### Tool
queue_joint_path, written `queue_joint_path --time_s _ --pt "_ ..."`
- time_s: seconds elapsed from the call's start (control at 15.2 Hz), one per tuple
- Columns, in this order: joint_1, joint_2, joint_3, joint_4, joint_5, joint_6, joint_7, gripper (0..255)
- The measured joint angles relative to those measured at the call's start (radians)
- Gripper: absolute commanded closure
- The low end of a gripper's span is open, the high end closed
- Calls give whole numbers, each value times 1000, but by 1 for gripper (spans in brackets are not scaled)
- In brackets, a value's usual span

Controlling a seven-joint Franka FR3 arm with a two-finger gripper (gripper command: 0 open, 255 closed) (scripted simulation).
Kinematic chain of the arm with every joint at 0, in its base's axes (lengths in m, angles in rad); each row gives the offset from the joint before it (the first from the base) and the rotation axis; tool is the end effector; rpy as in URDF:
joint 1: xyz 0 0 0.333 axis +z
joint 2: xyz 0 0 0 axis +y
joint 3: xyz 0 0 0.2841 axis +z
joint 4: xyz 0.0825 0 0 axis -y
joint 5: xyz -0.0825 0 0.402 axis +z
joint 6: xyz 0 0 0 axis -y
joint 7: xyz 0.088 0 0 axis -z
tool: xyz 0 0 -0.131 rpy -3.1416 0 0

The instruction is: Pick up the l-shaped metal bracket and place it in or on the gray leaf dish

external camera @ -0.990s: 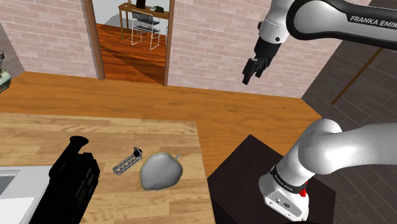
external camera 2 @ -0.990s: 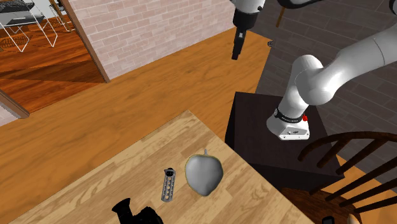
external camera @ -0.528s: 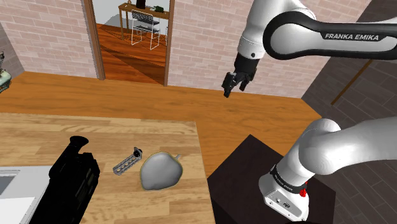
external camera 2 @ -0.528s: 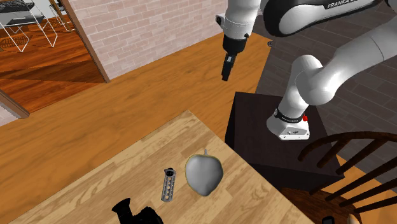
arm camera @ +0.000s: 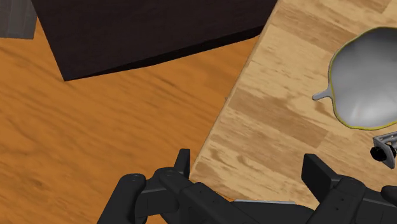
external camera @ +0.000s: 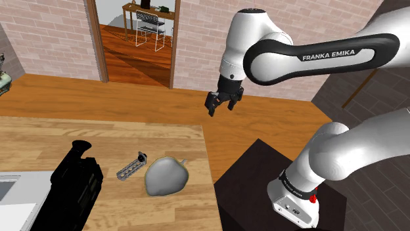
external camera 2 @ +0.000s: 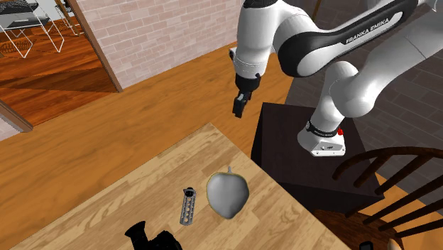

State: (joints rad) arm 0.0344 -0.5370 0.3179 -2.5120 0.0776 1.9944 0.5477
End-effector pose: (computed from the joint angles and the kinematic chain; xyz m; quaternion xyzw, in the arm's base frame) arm 0.3946 0.1441 0.3968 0.9899 -0.1344 0.0185 0.0409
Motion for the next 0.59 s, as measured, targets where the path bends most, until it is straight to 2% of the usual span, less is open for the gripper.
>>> queue_joint_path --time_s 0.33,0.59 --pt "-7 166 93 49 9 111 155 0" --pt "-18 317 162 107 -21 197 289 0"
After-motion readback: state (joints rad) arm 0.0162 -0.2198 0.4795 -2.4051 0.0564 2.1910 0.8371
